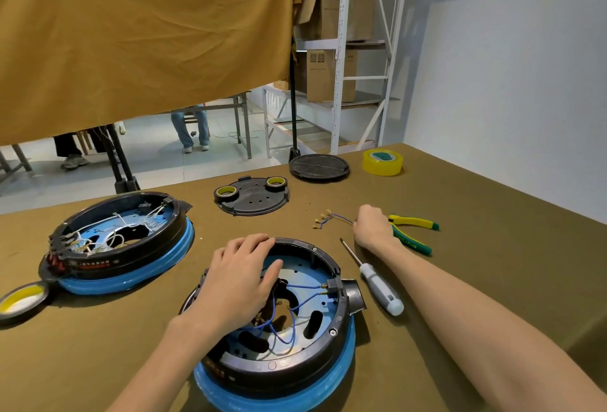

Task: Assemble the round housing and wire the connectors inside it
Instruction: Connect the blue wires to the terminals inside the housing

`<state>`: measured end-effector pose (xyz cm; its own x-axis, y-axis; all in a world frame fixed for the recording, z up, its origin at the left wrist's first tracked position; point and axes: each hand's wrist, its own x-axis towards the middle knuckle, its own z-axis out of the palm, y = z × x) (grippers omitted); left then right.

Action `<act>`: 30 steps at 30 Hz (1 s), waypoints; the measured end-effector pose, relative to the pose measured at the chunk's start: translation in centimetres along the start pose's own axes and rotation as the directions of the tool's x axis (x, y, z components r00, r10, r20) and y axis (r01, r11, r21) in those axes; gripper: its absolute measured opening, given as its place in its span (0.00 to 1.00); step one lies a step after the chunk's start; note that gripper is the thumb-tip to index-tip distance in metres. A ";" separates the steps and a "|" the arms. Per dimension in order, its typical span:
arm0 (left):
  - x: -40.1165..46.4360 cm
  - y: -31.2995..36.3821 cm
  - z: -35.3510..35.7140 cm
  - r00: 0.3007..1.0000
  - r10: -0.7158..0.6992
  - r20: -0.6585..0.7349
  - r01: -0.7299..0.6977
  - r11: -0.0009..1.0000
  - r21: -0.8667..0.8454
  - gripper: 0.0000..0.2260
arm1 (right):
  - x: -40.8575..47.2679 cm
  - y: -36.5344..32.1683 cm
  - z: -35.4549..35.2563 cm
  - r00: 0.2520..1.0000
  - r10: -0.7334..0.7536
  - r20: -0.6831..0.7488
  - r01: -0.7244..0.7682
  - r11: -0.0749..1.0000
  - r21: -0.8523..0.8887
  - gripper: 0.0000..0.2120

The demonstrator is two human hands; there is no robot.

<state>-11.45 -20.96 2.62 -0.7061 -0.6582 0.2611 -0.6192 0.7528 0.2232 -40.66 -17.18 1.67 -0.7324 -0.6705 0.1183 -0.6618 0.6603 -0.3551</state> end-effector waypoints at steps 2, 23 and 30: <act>0.0 0.0 0.0 1.000 0.008 -0.001 -0.008 1.000 0.013 0.25 | -0.2 -0.1 -0.3 1.000 0.012 -0.020 -0.010 0.996 0.085 0.08; 0.0 -0.1 0.4 1.000 0.012 0.014 -0.013 0.997 0.070 0.25 | -3.2 0.8 -6.3 0.977 -0.149 0.155 -0.080 0.418 0.905 0.06; 0.1 -0.5 -0.6 1.000 -0.010 -0.002 0.010 0.999 0.051 0.23 | -4.0 0.8 -5.8 0.974 -0.098 0.205 -0.153 0.384 0.911 0.08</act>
<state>-11.00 -21.38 3.08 -0.6994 -0.6654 0.2609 -0.6428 0.7452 0.1774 -39.14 -11.99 6.32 -0.6160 -0.7867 -0.0399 0.0036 0.0479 -0.9988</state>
